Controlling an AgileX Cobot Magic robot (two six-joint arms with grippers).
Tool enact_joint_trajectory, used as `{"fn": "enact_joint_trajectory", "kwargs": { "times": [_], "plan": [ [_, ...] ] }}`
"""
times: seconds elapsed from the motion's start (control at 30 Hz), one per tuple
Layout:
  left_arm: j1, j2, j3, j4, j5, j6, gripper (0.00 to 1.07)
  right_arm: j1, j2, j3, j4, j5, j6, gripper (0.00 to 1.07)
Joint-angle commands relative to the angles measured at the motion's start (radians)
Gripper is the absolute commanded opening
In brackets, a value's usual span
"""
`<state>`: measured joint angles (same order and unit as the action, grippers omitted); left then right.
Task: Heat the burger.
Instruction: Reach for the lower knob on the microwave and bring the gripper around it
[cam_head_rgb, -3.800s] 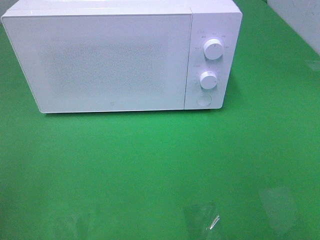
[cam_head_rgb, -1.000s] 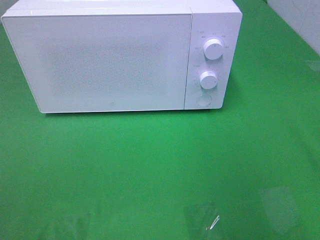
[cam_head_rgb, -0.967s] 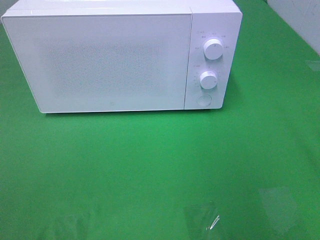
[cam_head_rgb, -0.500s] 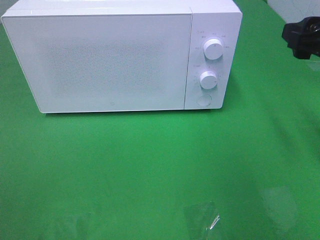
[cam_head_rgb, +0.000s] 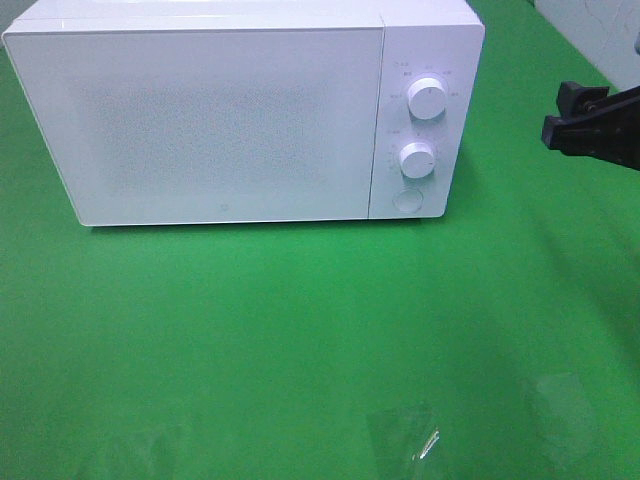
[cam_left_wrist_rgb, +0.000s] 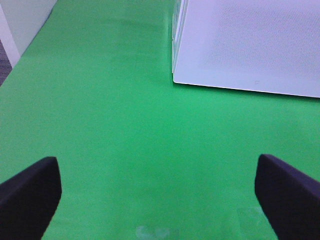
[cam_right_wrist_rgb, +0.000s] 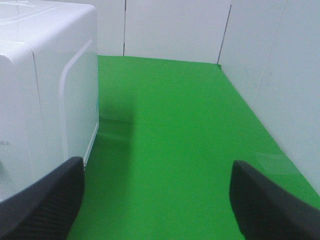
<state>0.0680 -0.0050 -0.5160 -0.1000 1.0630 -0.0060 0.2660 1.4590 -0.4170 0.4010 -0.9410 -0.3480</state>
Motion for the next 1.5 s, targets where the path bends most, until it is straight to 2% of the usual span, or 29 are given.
{"fn": "enact_joint_trajectory", "kwargs": {
  "times": [0.03,0.2,0.33,0.43,0.77,1.07,1.5],
  "plan": [
    [0.001,-0.023,0.0,-0.006,0.001,-0.005,1.0,0.064,0.04,0.001,0.082,-0.098,-0.031,0.76],
    [0.001,-0.023,0.0,-0.006,0.001,-0.005,1.0,0.144,0.101,0.001,0.112,-0.161,-0.029,0.76],
    [0.001,-0.023,0.0,-0.006,0.001,-0.005,1.0,0.248,0.186,0.001,0.221,-0.23,-0.025,0.76],
    [0.001,-0.023,0.0,-0.006,0.001,-0.005,1.0,0.265,0.197,0.001,0.236,-0.239,-0.025,0.76],
    [0.001,-0.023,0.0,-0.006,0.001,-0.005,1.0,0.452,0.296,-0.01,0.372,-0.284,-0.014,0.76],
    [0.001,-0.016,0.0,-0.006,0.001,-0.005,1.0,0.482,0.347,-0.061,0.385,-0.273,0.053,0.76],
    [0.001,-0.016,0.0,-0.006,0.001,-0.005,1.0,0.509,0.347,-0.062,0.392,-0.278,0.087,0.76]
  ]
}}
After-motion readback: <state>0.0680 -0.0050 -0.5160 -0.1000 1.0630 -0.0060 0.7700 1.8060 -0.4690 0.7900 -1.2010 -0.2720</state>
